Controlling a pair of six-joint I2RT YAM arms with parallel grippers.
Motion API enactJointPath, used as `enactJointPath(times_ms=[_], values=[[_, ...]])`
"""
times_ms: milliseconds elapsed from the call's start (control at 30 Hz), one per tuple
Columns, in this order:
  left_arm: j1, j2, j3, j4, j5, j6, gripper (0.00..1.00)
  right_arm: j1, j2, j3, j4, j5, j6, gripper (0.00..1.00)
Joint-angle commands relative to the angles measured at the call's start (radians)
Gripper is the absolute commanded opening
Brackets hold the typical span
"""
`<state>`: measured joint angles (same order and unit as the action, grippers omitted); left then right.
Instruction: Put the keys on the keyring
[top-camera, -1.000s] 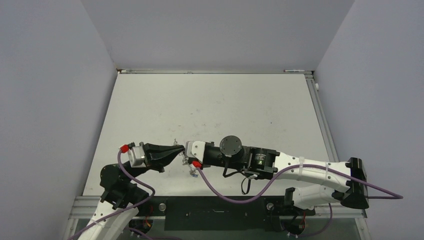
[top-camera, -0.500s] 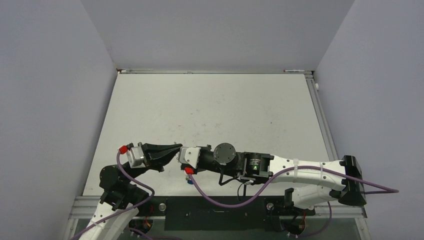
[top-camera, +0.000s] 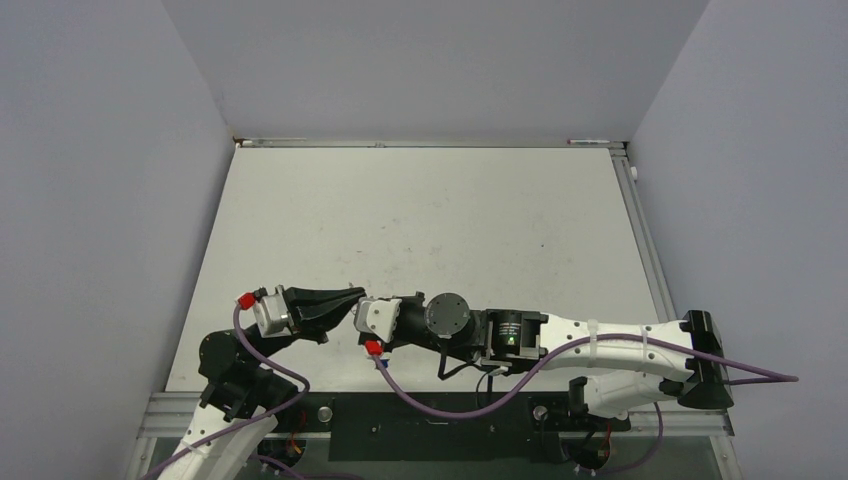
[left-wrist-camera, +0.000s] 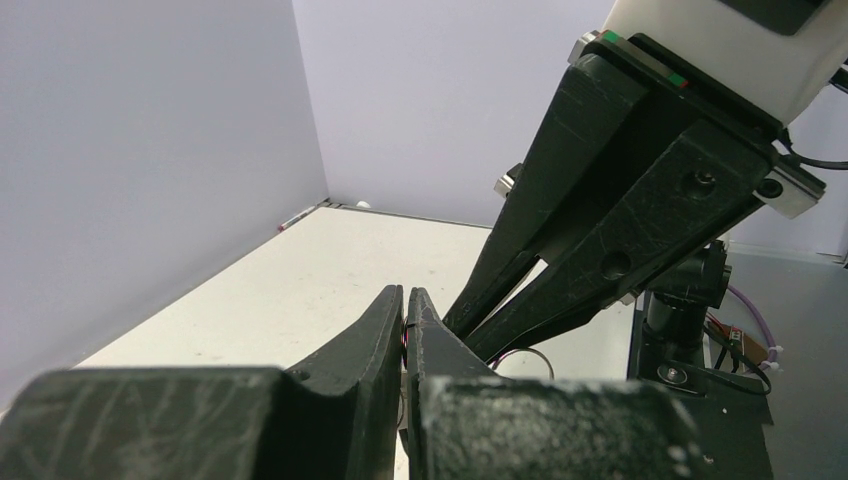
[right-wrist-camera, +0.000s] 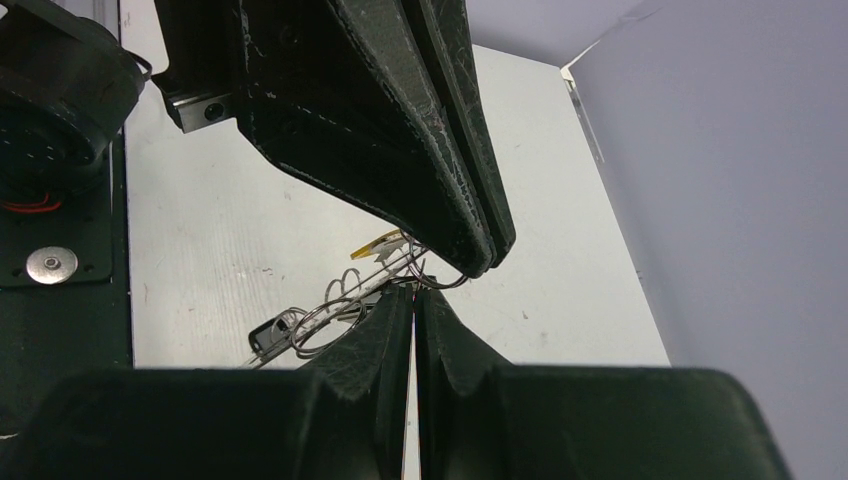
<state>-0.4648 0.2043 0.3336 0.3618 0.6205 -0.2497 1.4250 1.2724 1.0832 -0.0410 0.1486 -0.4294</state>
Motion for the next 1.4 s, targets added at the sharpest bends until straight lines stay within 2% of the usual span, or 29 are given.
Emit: enactJointPath(times_ms=[0,300,767,967,1367], values=[[0.009,0.0,0.044,0.025,-0.08,0.044,0.0,0.043,-0.008,0.062,-0.01,0.021,-0.01,0.05],[0.009,0.018,0.048,0.017,-0.065,0.044,0.0,0.093,0.028,0.12,-0.003,0.166,-0.038,0.05],[0.009,0.038,0.051,0.035,-0.022,0.009,0.0,0.097,0.044,0.137,0.032,0.271,-0.096,0.05],[0.009,0.043,0.051,0.044,-0.007,-0.008,0.0,0.096,0.017,0.102,0.149,0.319,-0.107,0.05],[0.009,0.044,0.051,0.048,-0.007,-0.013,0.0,0.098,-0.008,0.091,0.108,0.271,-0.113,0.05]])
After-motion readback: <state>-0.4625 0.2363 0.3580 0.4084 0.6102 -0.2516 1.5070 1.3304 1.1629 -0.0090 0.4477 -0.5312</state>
